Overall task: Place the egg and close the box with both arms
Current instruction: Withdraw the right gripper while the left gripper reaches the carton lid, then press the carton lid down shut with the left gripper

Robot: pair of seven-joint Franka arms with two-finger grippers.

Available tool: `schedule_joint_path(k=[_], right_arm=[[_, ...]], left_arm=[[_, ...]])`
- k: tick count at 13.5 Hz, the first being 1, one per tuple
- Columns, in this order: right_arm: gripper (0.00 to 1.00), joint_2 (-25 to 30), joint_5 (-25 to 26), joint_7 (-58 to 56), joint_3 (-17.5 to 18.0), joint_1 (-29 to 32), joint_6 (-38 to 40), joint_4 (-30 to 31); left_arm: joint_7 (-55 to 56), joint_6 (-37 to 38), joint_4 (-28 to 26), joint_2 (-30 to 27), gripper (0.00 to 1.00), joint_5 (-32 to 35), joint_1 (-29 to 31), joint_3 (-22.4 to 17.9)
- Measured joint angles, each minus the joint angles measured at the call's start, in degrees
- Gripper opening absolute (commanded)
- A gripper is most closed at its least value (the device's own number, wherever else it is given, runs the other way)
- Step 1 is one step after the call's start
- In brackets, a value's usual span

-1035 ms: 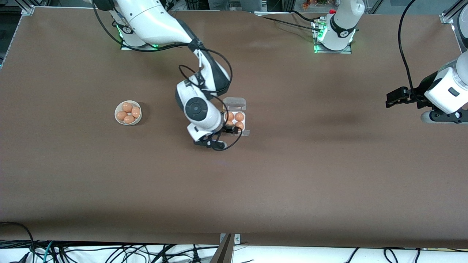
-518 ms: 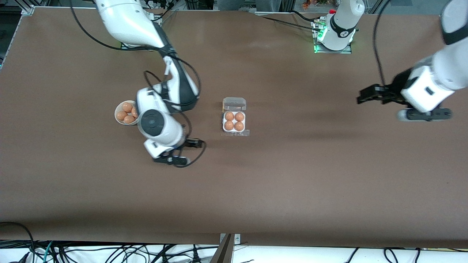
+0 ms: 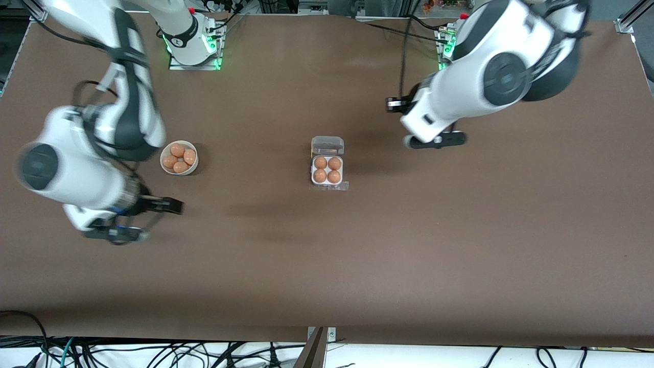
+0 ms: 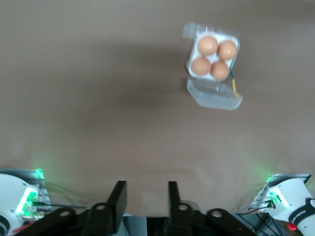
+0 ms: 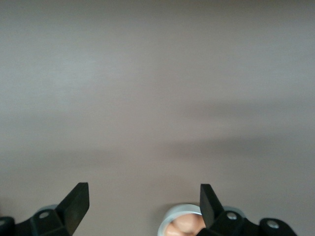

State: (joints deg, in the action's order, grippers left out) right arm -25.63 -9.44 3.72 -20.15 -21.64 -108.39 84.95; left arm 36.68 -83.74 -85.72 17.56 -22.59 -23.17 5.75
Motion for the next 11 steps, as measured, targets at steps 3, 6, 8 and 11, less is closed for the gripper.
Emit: schedule_joint_path(k=[3, 6, 8, 11], right_arm=[[1.00, 11.85, 8.08, 0.00, 11.81, 12.63, 0.43, 5.20], [1.00, 20.42, 8.54, 0.06, 13.91, 15.85, 8.71, 7.54], [1.00, 23.60, 8.60, 0.39, 14.72, 18.18, 12.99, 8.21], [1.00, 25.52, 8.65, 1.10, 16.27, 21.34, 14.47, 8.96]], left_arm=[[3.75, -0.09, 0.07, 4.34, 0.20, -0.45, -3.78, 0.06], [5.27, -1.79, 1.25, 9.00, 0.17, -2.36, -7.18, 0.05], [5.45, -2.22, 2.90, 11.97, 0.14, -3.64, -9.01, 0.07], [5.60, -3.60, 3.67, 15.45, 0.08, -3.65, -11.82, 0.05]])
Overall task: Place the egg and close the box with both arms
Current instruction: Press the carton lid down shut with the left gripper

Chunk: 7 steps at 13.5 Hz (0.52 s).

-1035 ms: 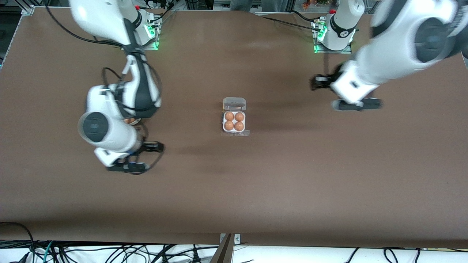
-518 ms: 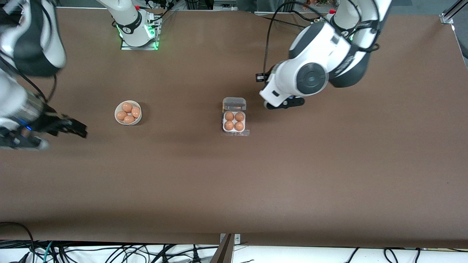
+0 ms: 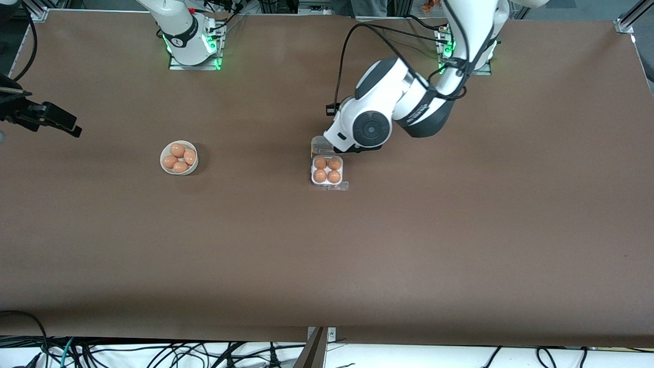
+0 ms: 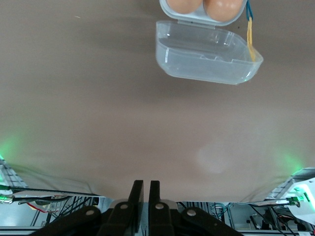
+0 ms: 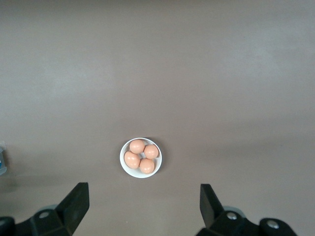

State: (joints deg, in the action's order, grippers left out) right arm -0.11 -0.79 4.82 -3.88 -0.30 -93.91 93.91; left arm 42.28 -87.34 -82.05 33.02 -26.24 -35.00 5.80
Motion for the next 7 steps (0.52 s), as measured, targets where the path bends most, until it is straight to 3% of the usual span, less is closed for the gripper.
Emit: schedule_joint_path(k=[7], right_arm=[[1.00, -1.52, 0.52, 1.28, 1.22, 0.32, -0.18, 0.61]], left_arm=[[1.29, -10.29, 0.17, 5.97, 0.08, 0.00, -3.59, -0.01]])
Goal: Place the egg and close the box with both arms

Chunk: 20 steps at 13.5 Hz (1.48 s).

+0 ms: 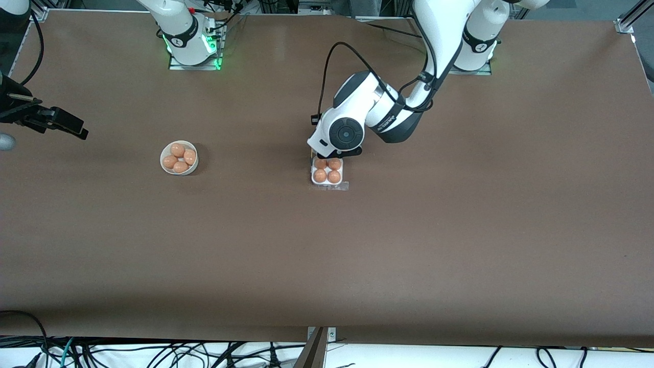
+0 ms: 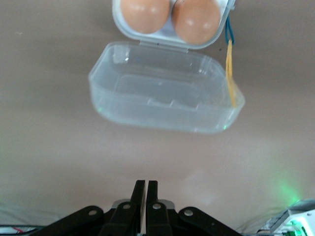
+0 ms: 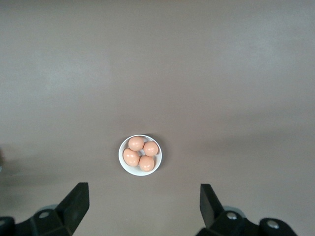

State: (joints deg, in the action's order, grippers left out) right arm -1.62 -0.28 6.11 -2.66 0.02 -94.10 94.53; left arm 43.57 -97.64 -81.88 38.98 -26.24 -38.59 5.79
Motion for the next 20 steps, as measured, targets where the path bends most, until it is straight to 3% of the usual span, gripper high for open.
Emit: schedule_joint_path(k=[9, 13, 15, 18, 19, 20], right_arm=[[1.00, -0.31, 0.01, 0.00, 0.28, -0.02, 0.01, 0.00], [1.00, -0.31, 0.01, 0.00, 0.38, -0.02, 0.02, 0.00], [1.00, -0.31, 0.01, 0.00, 0.38, -0.02, 0.02, 0.00], [1.00, -0.31, 0.01, 0.00, 0.40, -0.02, 0.02, 0.00], [1.00, -0.31, 0.01, 0.00, 0.40, -0.02, 0.02, 0.00], [1.00, -0.31, 0.01, 0.00, 0.40, -0.02, 0.02, 0.00]], left_arm=[[0.00, -7.36, 1.21, 1.62, 0.10, 1.89, -0.44, -1.65], [0.00, -9.07, 2.99, 1.66, 0.22, 6.96, -0.43, -3.03], [0.09, -9.07, 5.35, 1.52, 0.35, 8.41, -0.25, -4.01], [0.07, -9.05, 10.15, 1.16, 0.89, 8.50, 0.12, -7.71], [0.01, -9.05, 11.94, 1.10, 0.98, 8.61, 0.21, -9.65], [-0.07, -9.04, 13.73, 1.06, 1.00, 9.62, 0.31, -11.75]])
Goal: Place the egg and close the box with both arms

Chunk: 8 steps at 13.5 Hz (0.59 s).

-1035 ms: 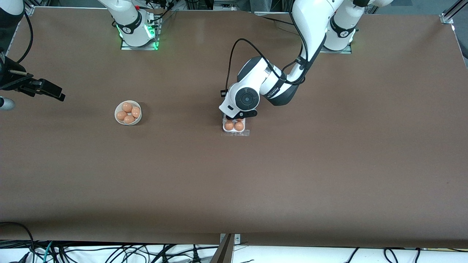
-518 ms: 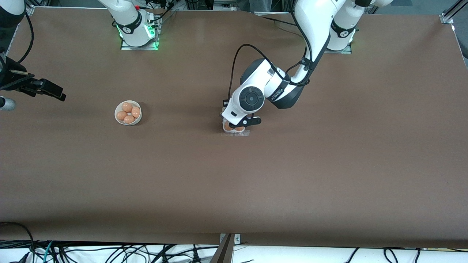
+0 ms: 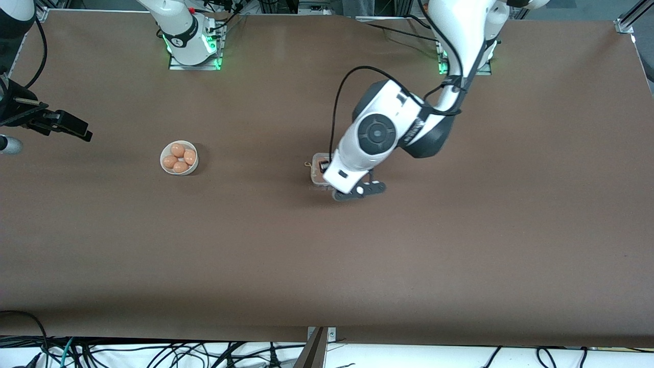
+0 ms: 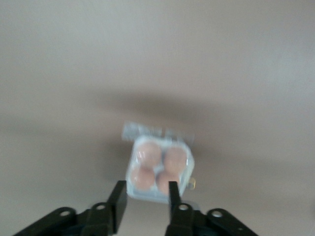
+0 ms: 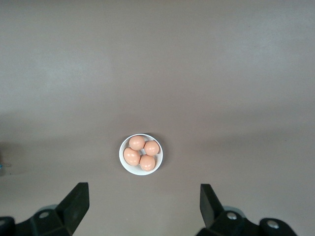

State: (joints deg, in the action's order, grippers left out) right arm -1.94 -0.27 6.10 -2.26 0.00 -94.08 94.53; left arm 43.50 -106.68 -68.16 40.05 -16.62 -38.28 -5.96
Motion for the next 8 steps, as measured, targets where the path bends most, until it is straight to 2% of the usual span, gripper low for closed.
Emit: schedule_joint_path(k=[2, 4, 8], right_arm=[[1.00, 0.00, 0.00, 0.00, 0.01, -0.01, 0.00, 0.00], [1.00, 0.00, 0.00, 0.00, 0.02, -0.01, 0.00, 0.00], [1.00, 0.00, 0.00, 0.00, 0.03, -0.01, 0.00, 0.00]], left_arm=[[-0.08, 0.10, 2.54, -0.07, 1.00, 5.54, 0.41, -2.80], [-0.07, 0.22, 3.38, -0.07, 1.00, 9.27, 0.95, -3.43], [-2.32, 3.60, 3.81, -0.24, 1.00, 11.27, 3.26, -4.65]])
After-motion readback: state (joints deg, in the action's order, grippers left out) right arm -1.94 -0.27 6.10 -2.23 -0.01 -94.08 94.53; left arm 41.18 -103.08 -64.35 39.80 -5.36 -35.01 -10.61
